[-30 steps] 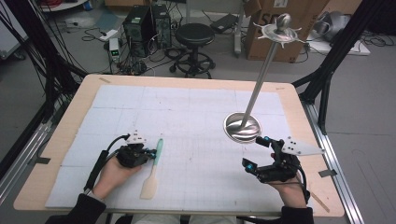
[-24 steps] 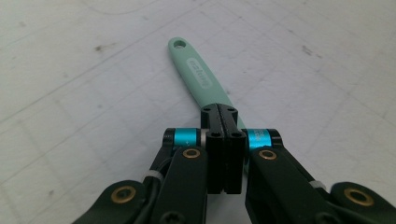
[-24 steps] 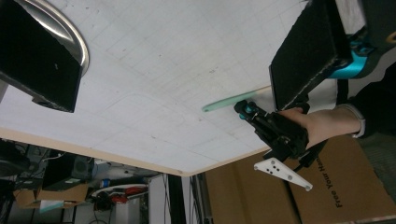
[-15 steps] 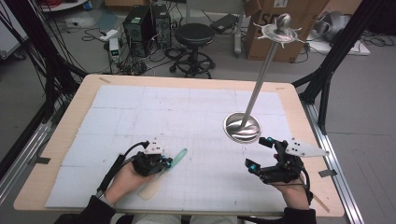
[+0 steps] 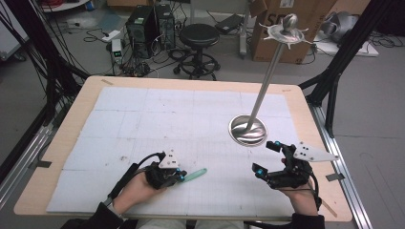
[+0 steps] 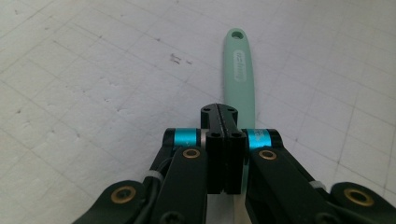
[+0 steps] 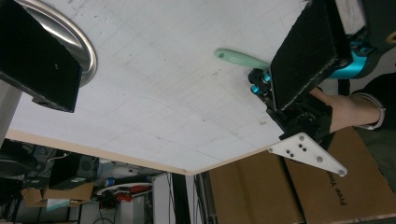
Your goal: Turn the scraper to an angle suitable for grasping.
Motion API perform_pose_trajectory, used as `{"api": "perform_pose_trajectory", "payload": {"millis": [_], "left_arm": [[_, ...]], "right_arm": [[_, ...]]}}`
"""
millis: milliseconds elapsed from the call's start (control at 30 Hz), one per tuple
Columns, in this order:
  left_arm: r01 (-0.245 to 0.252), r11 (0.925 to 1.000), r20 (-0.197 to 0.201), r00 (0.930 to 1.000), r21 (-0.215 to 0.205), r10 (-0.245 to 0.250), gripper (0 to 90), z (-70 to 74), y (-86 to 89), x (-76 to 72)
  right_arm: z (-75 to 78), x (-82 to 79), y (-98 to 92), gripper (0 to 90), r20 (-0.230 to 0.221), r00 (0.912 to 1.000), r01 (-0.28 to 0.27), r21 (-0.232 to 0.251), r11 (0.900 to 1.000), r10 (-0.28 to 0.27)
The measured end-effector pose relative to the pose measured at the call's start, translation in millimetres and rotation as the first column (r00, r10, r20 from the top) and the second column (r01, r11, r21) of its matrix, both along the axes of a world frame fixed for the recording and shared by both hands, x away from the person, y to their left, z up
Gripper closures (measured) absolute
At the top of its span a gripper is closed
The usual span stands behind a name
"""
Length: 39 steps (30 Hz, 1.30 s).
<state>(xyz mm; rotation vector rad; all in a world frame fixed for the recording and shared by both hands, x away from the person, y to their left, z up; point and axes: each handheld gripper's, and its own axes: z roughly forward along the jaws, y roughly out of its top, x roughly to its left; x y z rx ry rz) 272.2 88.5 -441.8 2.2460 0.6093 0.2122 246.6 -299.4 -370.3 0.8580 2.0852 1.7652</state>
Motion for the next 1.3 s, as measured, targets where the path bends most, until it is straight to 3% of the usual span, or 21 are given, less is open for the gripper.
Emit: {"api": "perform_pose_trajectory", "payload": {"millis": [133, 400, 633, 733, 800, 833, 867, 900, 933, 1033, 1167, 1300], "left_arm": [[0.043, 0.9991, 0.002, 0.9991, 0.002, -0.043, 89.8, 0.2, -3.6, -4.0], [0.067, 0.9976, 0.005, 0.9977, -0.015, -0.067, 89.7, 1.5, -3.0, -4.0], [0.069, 0.9934, 0.080, 0.9949, -0.091, -0.061, 82.7, 23.5, 13.2, -4.3], [0.061, 0.9856, 0.089, 0.9949, -0.157, -0.048, 80.4, 36.1, 23.8, -4.4], [0.071, 0.9805, 0.078, 0.9953, -0.183, -0.058, 70.6, 42.2, 29.4, -5.0], [0.075, 0.9794, 0.075, 0.9953, -0.187, -0.062, 70.6, 46.2, 31.8, -6.5], [0.079, 0.9797, 0.077, 0.9949, -0.184, -0.065, 62.0, 47.8, 32.8, -7.2], [0.088, 0.9783, 0.111, 0.9915, -0.188, -0.068, 62.0, 51.4, 34.6, -8.9], [0.089, 0.9785, 0.138, 0.9884, -0.186, -0.064, 54.4, 53.4, 35.6, -9.1], [0.047, 0.9845, 0.180, 0.9836, -0.169, -0.016, 41.2, 54.9, 39.9, -7.3], [0.063, 0.9866, 0.149, 0.9880, -0.150, -0.041, 26.5, 54.4, 44.6, -6.8], [0.102, 0.9823, 0.099, 0.9912, -0.157, -0.087, 22.8, 58.2, 44.2, -9.2]], "right_arm": [[0.3, -0.4, -1.3, 1.3, 0.002, 1.0000, 0.001, 0.002, 1.000, -0.001], [0.0, -0.4, -1.6, 1.4, 0.003, 1.0000, 0.000, -0.002, 1.000, 0.000], [1.5, -1.3, -6.0, 1.4, 0.010, 0.9999, 0.012, 0.007, 1.000, -0.012], [1.9, -1.7, -6.7, 1.4, 0.007, 0.9999, 0.013, 0.009, 1.000, -0.013], [1.8, -1.0, -7.1, 1.4, 0.009, 0.9999, 0.011, 0.011, 1.000, -0.011], [1.8, -1.0, -7.1, 1.4, 0.009, 0.9999, 0.011, 0.011, 1.000, -0.011], [1.9, -0.2, -6.8, 1.4, 0.009, 0.9999, 0.012, 0.010, 1.000, -0.012], [1.9, -0.2, -6.8, 1.4, 0.009, 0.9999, 0.012, 0.010, 1.000, -0.012], [1.8, 0.2, -6.2, 1.4, 0.006, 0.9999, 0.008, 0.010, 1.000, -0.008], [3.4, 0.2, -6.4, 1.4, 0.011, 0.9999, 0.004, 0.007, 1.000, -0.004], [5.9, -1.1, -9.4, 1.4, 0.018, 0.9998, 0.010, 0.015, 1.000, -0.011], [5.5, -1.2, -10.8, 1.3, 0.018, 0.9997, 0.016, 0.017, 1.000, -0.017]]}}
